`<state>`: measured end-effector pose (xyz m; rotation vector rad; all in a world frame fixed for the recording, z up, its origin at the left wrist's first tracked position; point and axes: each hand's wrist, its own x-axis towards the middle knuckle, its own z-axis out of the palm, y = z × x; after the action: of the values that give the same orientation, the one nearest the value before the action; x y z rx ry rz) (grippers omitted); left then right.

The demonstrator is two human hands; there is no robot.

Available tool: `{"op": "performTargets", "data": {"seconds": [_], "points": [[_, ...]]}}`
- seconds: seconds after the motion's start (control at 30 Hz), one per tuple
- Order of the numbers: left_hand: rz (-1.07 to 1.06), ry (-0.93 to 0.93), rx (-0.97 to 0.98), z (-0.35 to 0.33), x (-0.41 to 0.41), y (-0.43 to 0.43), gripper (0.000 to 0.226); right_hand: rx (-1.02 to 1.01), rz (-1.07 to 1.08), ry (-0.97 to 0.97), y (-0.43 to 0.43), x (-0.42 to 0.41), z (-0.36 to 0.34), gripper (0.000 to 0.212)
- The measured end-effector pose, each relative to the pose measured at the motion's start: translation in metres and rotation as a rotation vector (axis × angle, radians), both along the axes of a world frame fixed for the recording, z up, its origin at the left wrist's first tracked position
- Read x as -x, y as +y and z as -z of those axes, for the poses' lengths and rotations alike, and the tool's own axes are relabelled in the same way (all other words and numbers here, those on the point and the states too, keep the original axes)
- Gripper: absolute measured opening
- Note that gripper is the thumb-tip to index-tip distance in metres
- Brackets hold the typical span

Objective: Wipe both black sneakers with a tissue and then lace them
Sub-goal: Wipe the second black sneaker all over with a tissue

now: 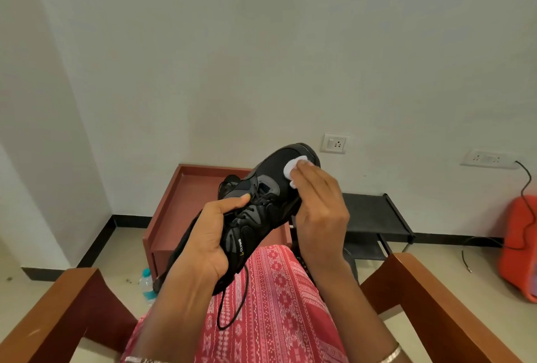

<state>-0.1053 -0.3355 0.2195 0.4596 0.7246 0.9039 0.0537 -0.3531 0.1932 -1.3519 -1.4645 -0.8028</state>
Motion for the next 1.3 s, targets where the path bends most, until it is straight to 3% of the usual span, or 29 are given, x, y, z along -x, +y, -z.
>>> {"op": "performTargets", "data": {"seconds": [0.1, 0.27, 0.47, 0.6, 0.7, 0.83, 1.03, 1.17, 1.23, 1.3], "points": [[-0.004, 0.013, -0.009, 0.000, -0.002, -0.002, 0.017, -0.029, 0.013, 0.076, 0.001, 0.007, -0.001, 0.028], [-0.013, 0.028, -0.011, 0.001, 0.003, -0.001, 0.024, 0.015, -0.108, -0.007, -0.021, 0.037, 0.025, 0.045], [-0.042, 0.181, -0.113, 0.005, -0.001, 0.002, 0.035, -0.023, 0.071, 0.050, 0.009, -0.008, -0.004, 0.030], [-0.074, 0.243, -0.130, 0.006, -0.003, 0.001, 0.034, -0.018, 0.017, 0.085, 0.000, 0.010, 0.000, 0.030], [-0.074, 0.262, -0.134, 0.006, -0.002, 0.000, 0.039, -0.016, -0.075, 0.002, -0.013, 0.032, 0.016, 0.047], [-0.113, 0.330, -0.156, 0.007, 0.000, 0.002, 0.033, 0.026, -0.048, -0.061, -0.003, 0.015, 0.016, 0.023], [-0.090, 0.353, -0.187, 0.009, -0.002, 0.003, 0.037, -0.002, 0.026, 0.127, 0.005, 0.004, -0.002, 0.033], [-0.106, 0.296, -0.190, 0.011, -0.001, 0.005, 0.052, 0.028, -0.099, -0.014, -0.009, 0.029, 0.014, 0.043], [-0.102, 0.296, -0.206, 0.012, -0.001, 0.006, 0.047, 0.037, -0.098, -0.045, -0.001, 0.018, 0.014, 0.028], [-0.147, 0.325, -0.223, 0.010, -0.003, 0.005, 0.029, 0.020, -0.026, 0.013, 0.011, 0.002, 0.007, 0.024]]}}
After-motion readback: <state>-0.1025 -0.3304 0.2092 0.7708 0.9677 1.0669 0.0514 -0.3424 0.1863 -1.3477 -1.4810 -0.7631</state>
